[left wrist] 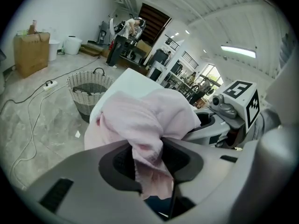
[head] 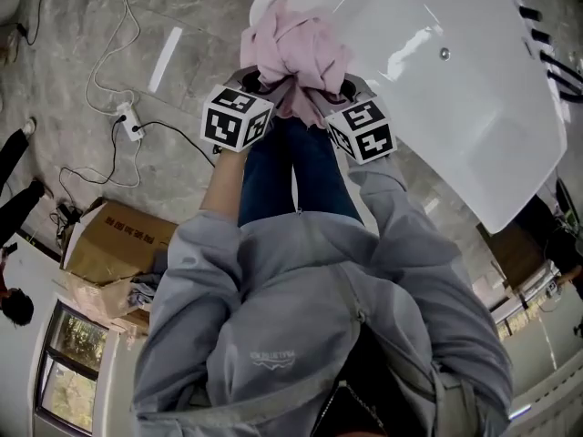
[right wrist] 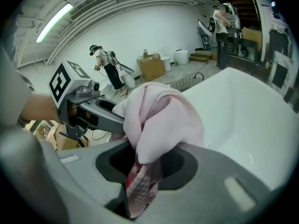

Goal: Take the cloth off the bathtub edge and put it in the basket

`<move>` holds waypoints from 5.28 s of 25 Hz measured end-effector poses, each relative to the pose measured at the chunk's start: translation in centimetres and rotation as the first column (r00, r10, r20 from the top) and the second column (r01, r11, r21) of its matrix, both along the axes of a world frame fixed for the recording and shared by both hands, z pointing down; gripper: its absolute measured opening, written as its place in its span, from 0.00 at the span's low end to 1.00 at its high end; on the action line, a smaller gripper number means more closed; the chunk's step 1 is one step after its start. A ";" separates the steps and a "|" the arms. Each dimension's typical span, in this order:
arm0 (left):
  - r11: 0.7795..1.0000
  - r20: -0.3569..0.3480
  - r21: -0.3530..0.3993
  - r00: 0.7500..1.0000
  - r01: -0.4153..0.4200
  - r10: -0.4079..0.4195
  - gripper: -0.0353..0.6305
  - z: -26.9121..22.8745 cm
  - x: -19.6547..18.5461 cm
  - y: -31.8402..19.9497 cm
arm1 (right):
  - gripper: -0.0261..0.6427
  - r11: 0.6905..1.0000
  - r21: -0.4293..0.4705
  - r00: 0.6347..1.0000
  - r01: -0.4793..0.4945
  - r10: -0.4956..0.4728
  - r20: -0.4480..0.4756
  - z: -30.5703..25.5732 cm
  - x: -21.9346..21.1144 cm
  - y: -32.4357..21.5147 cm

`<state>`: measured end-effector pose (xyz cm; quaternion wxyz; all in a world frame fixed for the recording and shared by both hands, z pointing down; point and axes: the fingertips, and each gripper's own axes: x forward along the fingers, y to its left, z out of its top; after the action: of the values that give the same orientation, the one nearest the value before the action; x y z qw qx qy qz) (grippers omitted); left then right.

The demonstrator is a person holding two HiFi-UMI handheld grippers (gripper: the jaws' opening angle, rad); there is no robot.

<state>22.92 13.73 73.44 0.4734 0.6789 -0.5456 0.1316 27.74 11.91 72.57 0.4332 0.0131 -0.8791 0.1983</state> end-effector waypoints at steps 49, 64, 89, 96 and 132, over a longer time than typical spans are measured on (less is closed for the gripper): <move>0.750 0.251 0.545 0.781 0.375 -0.572 0.24 -37.1 -20.5 7.1 | 0.22 0.841 0.420 0.766 0.341 -0.508 0.395 -35.9 -22.7 5.0; 0.809 0.262 0.557 0.885 0.186 -0.384 0.24 -38.0 -37.3 6.7 | 0.22 0.900 0.413 0.853 0.142 -0.323 0.410 -36.6 -38.8 5.1; 0.797 0.255 0.582 0.967 -0.162 0.010 0.24 -38.2 -42.3 -17.0 | 0.22 0.876 0.411 0.906 -0.251 0.063 0.418 -36.5 -42.7 -16.8; 0.772 0.252 0.598 0.965 -0.218 0.077 0.24 -39.0 -43.8 -23.9 | 0.22 0.849 0.418 0.893 -0.324 0.128 0.432 -37.6 -44.2 -23.3; 0.745 0.176 0.484 0.885 -0.458 0.430 0.24 -25.9 -45.9 -38.9 | 0.22 0.785 0.322 0.841 -0.530 0.436 0.322 -24.5 -46.0 -37.3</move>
<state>-22.93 -25.17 47.54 0.2158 0.8862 -0.3954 0.1082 -18.23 -25.38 48.05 0.2507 0.3038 -0.9113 0.1202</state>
